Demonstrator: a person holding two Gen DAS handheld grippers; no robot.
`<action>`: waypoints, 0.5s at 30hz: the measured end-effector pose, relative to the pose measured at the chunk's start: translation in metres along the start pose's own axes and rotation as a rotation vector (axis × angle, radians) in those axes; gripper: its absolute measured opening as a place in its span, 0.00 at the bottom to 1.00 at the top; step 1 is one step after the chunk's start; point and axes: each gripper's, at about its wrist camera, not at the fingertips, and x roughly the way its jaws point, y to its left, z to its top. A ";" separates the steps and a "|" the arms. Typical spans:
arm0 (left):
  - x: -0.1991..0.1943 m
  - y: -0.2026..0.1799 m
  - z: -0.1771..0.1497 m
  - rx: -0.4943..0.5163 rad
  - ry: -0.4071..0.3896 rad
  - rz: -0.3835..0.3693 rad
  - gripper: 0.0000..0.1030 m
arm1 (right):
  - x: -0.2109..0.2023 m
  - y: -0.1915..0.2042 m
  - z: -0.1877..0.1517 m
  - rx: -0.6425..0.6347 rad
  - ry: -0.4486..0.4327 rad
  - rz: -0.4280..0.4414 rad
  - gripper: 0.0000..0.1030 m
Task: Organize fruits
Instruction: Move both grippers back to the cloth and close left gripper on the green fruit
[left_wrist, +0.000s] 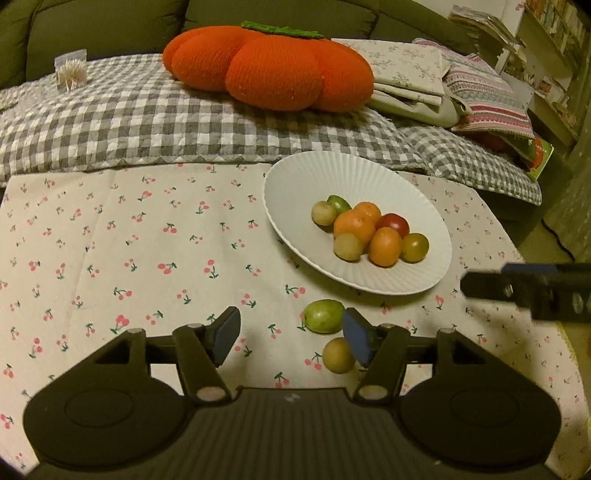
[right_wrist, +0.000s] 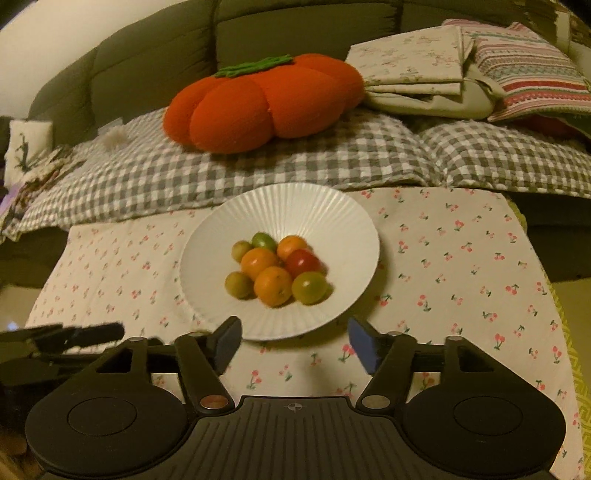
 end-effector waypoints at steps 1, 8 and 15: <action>0.001 0.000 0.000 -0.007 0.003 -0.005 0.60 | -0.001 0.002 -0.002 -0.012 0.006 0.001 0.76; 0.013 -0.007 -0.003 -0.026 0.012 -0.051 0.64 | 0.000 0.005 -0.017 -0.067 0.072 -0.007 0.81; 0.028 -0.017 -0.007 0.009 0.004 -0.025 0.64 | 0.005 0.001 -0.025 -0.078 0.107 -0.026 0.81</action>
